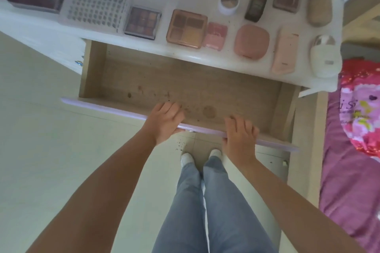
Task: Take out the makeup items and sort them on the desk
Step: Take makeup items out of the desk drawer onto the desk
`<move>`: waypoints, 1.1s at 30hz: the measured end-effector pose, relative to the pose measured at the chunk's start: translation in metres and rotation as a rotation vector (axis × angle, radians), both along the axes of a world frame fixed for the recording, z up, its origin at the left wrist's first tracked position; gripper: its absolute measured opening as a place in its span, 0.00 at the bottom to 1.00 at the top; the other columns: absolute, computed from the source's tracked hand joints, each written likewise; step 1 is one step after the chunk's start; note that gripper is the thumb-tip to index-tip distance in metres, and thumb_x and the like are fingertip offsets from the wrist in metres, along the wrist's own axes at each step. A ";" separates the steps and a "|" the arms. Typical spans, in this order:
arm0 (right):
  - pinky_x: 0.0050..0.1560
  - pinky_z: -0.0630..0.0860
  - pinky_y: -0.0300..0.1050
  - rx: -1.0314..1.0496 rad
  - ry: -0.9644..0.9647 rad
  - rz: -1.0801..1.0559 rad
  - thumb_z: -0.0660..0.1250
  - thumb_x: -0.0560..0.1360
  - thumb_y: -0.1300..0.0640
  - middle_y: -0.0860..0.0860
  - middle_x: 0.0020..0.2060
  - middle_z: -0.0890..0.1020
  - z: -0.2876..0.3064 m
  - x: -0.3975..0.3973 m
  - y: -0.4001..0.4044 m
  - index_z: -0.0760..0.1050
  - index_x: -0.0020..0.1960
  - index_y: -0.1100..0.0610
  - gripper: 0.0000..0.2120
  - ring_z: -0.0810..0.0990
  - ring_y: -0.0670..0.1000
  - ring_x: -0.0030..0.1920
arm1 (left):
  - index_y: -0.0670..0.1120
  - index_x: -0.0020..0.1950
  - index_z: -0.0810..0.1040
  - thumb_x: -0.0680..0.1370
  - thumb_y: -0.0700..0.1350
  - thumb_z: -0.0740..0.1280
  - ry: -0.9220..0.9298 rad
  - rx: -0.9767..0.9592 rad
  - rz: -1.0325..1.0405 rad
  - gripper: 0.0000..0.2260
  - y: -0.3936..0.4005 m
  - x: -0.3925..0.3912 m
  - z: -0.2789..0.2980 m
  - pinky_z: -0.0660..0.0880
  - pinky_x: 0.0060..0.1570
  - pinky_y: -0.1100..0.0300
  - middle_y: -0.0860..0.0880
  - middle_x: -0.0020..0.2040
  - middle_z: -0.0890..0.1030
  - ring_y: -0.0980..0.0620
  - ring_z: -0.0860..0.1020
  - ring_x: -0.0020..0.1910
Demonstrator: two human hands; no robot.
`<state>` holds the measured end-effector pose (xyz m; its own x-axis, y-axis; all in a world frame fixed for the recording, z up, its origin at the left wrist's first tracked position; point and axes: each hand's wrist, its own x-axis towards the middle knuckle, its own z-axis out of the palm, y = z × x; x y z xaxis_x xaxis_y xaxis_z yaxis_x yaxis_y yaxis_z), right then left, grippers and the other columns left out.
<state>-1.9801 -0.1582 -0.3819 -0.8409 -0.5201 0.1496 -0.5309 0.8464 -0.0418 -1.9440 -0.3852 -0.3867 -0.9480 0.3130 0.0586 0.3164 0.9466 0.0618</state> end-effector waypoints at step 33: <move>0.56 0.65 0.72 0.001 0.251 -0.154 0.80 0.53 0.51 0.64 0.61 0.76 0.024 -0.125 -0.015 0.64 0.65 0.59 0.45 0.68 0.63 0.63 | 0.37 0.66 0.63 0.60 0.64 0.70 0.134 -0.213 0.204 0.45 -0.026 -0.128 0.039 0.47 0.72 0.49 0.36 0.64 0.72 0.39 0.67 0.67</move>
<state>-2.1048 -0.1735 -0.3582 -0.8464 -0.3898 0.3628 -0.3901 0.9176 0.0757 -2.0717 -0.4115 -0.3476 -0.9806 0.1362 0.1412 0.1109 0.9785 -0.1737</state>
